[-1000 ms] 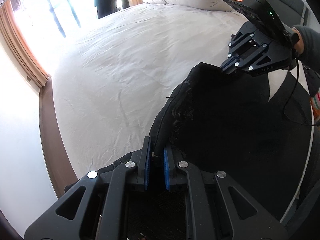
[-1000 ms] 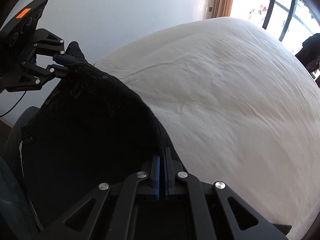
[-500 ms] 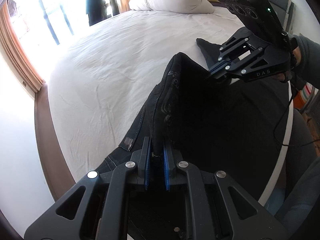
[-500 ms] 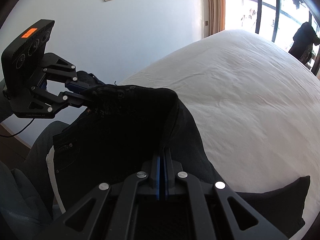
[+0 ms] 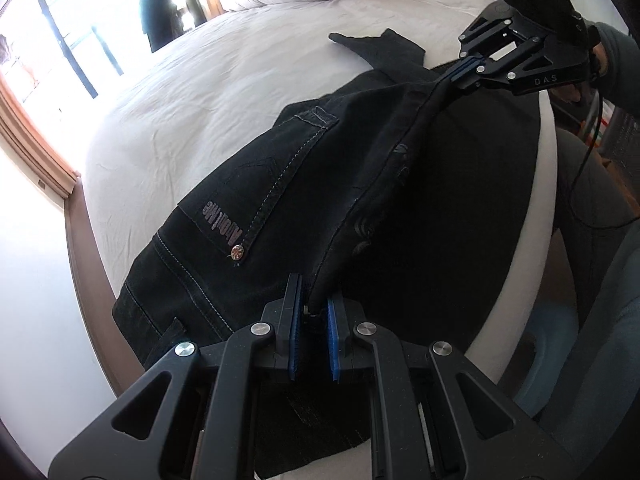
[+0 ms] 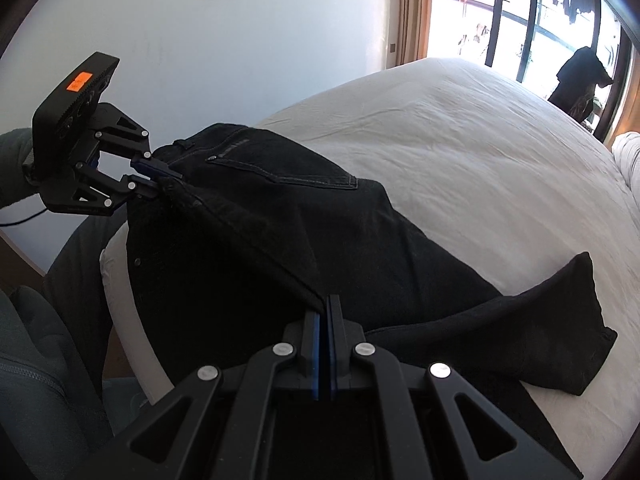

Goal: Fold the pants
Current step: 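Lift the jeans by the waistband with both tools and fold them over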

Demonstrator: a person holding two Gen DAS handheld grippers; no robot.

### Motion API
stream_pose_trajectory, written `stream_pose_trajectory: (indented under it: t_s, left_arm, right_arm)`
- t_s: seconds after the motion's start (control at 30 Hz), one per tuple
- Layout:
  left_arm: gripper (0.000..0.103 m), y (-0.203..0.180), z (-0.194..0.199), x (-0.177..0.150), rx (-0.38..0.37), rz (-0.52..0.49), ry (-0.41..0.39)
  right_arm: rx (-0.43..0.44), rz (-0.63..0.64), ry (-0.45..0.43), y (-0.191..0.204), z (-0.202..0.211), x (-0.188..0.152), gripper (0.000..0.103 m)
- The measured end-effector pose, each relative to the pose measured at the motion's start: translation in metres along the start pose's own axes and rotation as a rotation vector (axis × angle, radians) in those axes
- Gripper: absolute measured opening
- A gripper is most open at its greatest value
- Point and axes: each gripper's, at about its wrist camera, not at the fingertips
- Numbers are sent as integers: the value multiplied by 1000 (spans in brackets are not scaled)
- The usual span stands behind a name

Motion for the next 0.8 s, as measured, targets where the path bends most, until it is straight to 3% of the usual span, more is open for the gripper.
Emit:
stream_pose_trajectory:
  t_s: [0.2,0.4,0.8]
  left_arm:
    - [10,-24,-15,-13,17,-78,29]
    - [10,-45,-27,-26,39,-140,54]
    - [10,-61,-33,-33,52,-236,51]
  right_arm:
    - [-67,34,33,37,-13,-26,4]
    - [-161,147,99,79,-28,-49,4]
    - [-220,198,155,103,-43,-71,4]
Point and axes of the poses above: each gripper's, at about its wrist camera, not at the fingertips, and z roughly against the way its jaws point, y to its left, x to its top, and after that the axes turned 9 degrees about y, right-handed
